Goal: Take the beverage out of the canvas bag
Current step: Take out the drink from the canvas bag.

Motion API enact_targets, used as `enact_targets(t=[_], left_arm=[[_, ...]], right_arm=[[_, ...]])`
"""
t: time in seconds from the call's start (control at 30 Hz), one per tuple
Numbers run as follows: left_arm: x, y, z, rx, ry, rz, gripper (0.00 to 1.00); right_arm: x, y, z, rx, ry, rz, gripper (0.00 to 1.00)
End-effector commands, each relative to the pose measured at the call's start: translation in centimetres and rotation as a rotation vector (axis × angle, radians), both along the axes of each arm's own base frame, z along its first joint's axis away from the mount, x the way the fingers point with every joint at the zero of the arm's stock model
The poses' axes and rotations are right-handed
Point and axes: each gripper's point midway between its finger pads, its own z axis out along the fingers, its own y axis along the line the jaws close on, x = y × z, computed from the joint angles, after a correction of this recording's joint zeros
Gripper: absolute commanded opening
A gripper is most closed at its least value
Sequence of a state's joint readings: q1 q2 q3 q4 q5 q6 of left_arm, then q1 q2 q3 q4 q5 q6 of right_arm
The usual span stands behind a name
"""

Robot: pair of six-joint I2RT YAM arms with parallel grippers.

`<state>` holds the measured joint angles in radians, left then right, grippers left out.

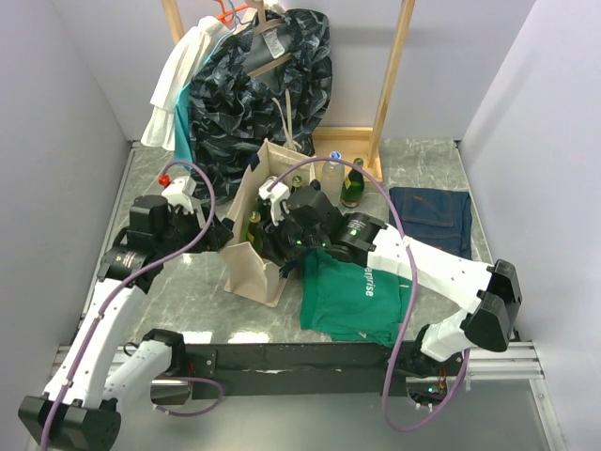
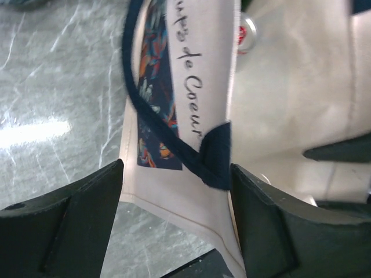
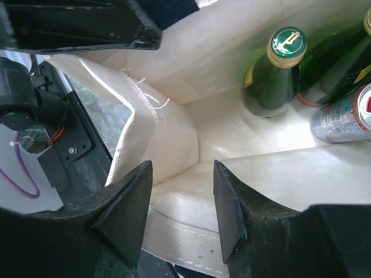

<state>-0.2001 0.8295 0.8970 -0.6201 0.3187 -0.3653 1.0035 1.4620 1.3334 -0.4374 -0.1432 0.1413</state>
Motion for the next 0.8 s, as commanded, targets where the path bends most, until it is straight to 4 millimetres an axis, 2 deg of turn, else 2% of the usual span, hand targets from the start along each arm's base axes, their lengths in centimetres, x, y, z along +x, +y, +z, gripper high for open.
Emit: enact_targets(t=[0.0,0.07,0.17,0.27,0.3,0.37,0.4,0.47,0.63,0.7,0.77], left_arm=[[0.5,0.5,1.0,0.003,-0.010,0.048,0.80],[0.6,0.7,1.0,0.004,-0.015,0.063,0.81],[0.6,0.8,1.4,0.000,-0.033,0.070,0.80],[0.8,1.0,1.5,-0.005,-0.045,0.089,0.79],[0.9,0.9,1.7,-0.012,-0.058,0.089,0.79],[0.8,0.6,1.3,-0.025,-0.042,0.083,0.77],[0.8,0.4,1.1,-0.030,-0.035,0.076,0.77],[0.8,0.1,0.6,-0.043,-0.019,0.072,0.76],[0.5,-0.3,0.3,-0.063,-0.008,0.063,0.76],[0.5,-0.1,0.6,-0.066,-0.030,0.076,0.76],[0.5,0.1,0.9,-0.070,-0.053,0.091,0.78]], right_arm=[[-1.1,-0.2,1.9,0.036,-0.020,0.014,0.54],[-1.3,-0.3,2.1,0.036,-0.031,0.015,0.54],[-0.3,-0.6,2.8,0.054,-0.077,-0.045,0.55],[2.1,-1.1,4.0,0.065,-0.147,-0.154,0.59],[3.2,-1.3,3.9,0.045,-0.162,-0.197,0.59],[4.6,-1.4,4.9,0.051,-0.179,-0.238,0.60],[5.3,-1.3,4.5,0.035,-0.177,-0.251,0.61],[6.3,-1.1,5.3,0.050,-0.188,-0.271,0.61],[8.2,0.2,5.3,0.078,-0.147,-0.252,0.66],[9.1,0.2,4.7,0.075,-0.126,-0.258,0.66],[9.2,0.7,4.7,0.087,-0.110,-0.233,0.66]])
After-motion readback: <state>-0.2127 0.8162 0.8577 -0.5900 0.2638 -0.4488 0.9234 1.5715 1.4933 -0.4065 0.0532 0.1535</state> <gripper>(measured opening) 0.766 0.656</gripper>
